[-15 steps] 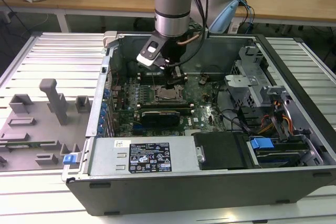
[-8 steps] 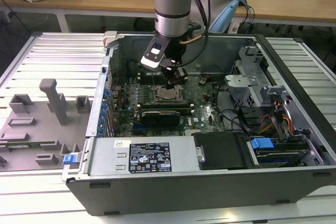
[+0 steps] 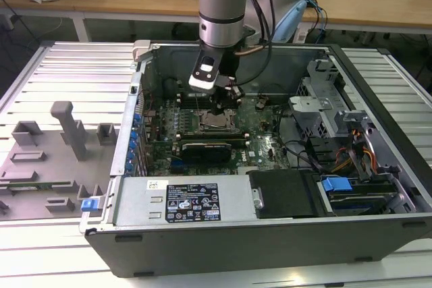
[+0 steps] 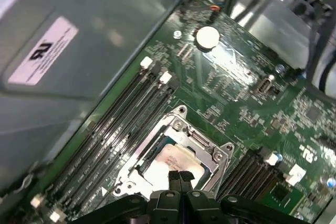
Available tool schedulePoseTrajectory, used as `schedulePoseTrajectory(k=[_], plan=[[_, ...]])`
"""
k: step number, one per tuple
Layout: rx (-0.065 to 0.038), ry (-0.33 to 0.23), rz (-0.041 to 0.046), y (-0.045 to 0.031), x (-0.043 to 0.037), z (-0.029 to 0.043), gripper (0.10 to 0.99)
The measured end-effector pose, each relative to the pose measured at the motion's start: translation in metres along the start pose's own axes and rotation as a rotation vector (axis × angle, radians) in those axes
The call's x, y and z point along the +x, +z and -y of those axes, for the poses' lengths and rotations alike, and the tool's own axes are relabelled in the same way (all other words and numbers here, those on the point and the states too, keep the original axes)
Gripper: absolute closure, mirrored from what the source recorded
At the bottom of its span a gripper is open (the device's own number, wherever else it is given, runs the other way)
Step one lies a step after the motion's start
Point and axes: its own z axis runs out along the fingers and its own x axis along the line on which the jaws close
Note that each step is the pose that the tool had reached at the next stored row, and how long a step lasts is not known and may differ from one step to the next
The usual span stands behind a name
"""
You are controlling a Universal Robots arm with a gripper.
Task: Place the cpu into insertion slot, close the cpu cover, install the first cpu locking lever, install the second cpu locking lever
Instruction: 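Close the cpu cover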
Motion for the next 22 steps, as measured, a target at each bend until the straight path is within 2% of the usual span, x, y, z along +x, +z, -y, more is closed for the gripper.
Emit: schedulePoseTrajectory(k=[2, 13, 16, 19, 22], plan=[[0.0, -0.062, 0.0005, 0.0001, 0.0, 0.0, 0.98], [-0.001, -0.308, 0.0009, 0.0005, 0.0001, 0.0, 0.98], [-0.003, -0.392, -0.0004, 0.0006, 0.0, 0.0, 0.98], [-0.007, -0.501, -0.0027, 0.0009, 0.0, 0.0, 0.98], [-0.009, -0.564, -0.0041, 0.001, 0.0, 0.0, 0.98]])
